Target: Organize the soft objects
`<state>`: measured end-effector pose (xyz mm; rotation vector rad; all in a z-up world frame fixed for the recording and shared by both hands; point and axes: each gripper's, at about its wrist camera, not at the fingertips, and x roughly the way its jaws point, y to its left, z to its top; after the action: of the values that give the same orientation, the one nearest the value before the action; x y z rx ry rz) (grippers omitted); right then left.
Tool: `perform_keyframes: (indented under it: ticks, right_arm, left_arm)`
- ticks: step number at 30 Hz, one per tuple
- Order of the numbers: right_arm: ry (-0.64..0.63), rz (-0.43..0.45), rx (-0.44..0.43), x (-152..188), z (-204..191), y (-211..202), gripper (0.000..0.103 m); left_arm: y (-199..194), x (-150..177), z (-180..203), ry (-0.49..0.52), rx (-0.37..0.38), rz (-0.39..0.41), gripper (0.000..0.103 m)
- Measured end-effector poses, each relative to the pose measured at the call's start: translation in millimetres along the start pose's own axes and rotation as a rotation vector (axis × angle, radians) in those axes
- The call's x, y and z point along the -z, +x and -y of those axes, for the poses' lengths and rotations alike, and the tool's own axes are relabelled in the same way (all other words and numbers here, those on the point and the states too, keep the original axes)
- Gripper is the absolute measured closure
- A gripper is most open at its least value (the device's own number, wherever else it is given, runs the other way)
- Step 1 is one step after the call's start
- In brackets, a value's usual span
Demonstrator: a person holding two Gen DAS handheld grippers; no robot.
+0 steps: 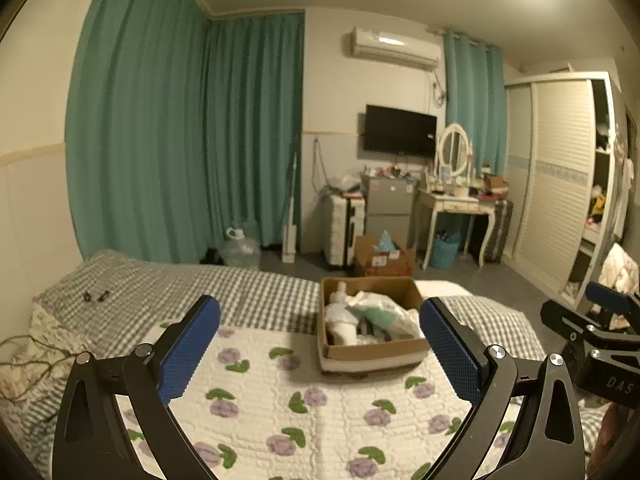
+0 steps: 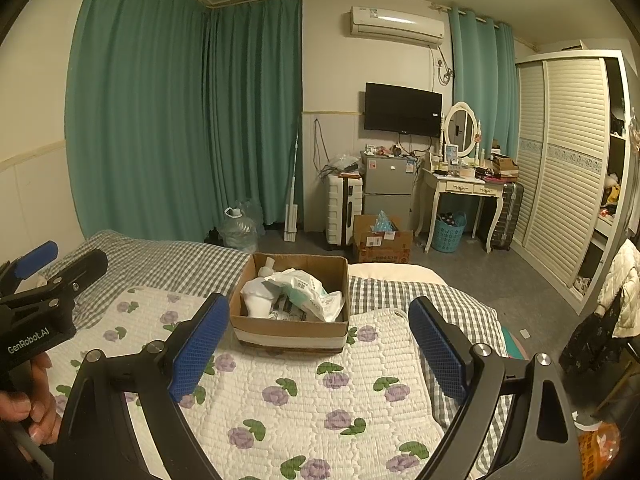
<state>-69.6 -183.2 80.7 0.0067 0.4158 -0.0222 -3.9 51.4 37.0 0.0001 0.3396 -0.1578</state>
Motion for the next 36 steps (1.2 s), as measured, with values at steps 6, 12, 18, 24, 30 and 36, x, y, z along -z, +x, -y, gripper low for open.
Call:
perform_keyframes:
  ticks: [6, 12, 18, 24, 30, 36]
  right_arm:
    - [0.004, -0.007, 0.004, 0.7, -0.7, -0.1, 0.011]
    - [0.003, -0.012, 0.007, -0.3, -1.0, 0.1, 0.011]
    - [0.002, -0.012, 0.007, -0.6, -0.8, 0.0, 0.011]
    - [0.004, -0.015, 0.012, 0.3, -0.5, 1.1, 0.011]
    - [0.007, -0.026, 0.016, 0.5, -3.1, 5.5, 0.011]
    - [0.01, -0.033, 0.022, 0.5, -4.5, 7.8, 0.011]
  left_arm:
    - [0.0, 0.0, 1.2, 0.002, -0.009, -0.004, 0.002]
    - [-0.5, 0.1, 2.3, 0.005, -0.021, -0.007, 0.002]
    - [1.2, -0.2, 1.8, 0.003, -0.025, -0.016, 0.002]
    - [0.5, 1.2, 4.6, -0.001, -0.026, -0.015, 0.002]
    - [1.8, 4.3, 6.2, 0.002, -0.024, -0.024, 0.002]
    - [3.0, 5.8, 7.3, 0.006, -0.019, -0.025, 0.002]
